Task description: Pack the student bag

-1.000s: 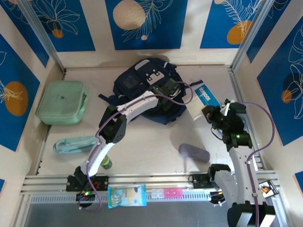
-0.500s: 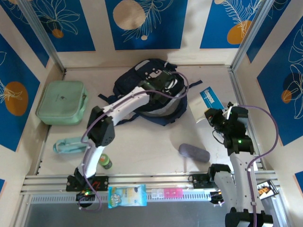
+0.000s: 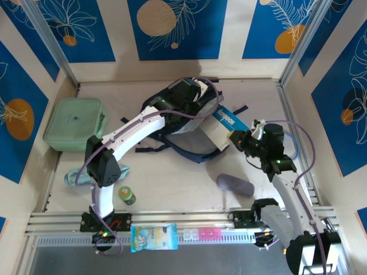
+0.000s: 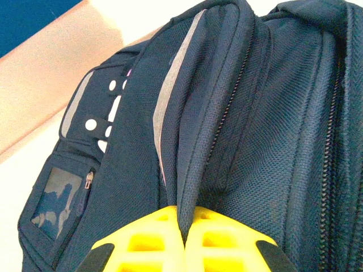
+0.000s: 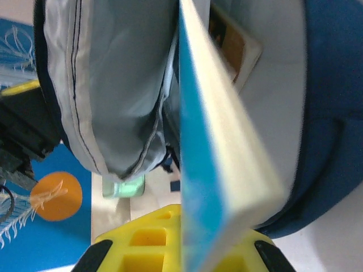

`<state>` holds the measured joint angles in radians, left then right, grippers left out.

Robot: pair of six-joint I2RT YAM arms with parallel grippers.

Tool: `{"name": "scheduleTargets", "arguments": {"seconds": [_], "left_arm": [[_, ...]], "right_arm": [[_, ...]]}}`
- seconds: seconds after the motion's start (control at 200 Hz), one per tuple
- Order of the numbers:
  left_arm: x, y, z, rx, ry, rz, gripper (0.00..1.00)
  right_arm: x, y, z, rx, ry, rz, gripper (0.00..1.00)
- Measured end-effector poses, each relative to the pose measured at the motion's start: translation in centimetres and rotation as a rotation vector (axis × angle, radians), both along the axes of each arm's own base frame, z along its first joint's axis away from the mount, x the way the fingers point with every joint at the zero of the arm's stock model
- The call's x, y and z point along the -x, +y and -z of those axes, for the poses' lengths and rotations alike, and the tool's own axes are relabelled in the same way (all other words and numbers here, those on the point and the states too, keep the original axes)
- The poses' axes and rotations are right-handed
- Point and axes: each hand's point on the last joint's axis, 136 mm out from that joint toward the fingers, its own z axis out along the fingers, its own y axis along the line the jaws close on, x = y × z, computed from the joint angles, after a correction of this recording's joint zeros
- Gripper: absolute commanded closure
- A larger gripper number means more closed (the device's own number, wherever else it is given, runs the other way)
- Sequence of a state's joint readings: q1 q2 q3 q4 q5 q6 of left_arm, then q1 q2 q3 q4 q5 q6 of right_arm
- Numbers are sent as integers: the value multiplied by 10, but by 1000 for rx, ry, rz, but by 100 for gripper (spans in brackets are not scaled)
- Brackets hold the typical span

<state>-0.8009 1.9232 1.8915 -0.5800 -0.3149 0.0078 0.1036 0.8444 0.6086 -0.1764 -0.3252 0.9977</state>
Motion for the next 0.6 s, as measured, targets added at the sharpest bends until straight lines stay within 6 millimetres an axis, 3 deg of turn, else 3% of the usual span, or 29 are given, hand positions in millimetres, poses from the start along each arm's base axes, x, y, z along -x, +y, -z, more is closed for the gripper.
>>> {"name": "scheduleTargets", "arguments": {"seconds": [0.25,0.445,0.6], "left_arm": [[1,-3,-5,47,11,-4,100],[1,-2,-8,114,51,0,100],[-1,0,-8,149,78,0,100]], "right_arm": [[-23,46,20,-24,34,-68,100],[-59,65,55,5,101,-23,100],[-92,82,65,22,141,41,100]]}}
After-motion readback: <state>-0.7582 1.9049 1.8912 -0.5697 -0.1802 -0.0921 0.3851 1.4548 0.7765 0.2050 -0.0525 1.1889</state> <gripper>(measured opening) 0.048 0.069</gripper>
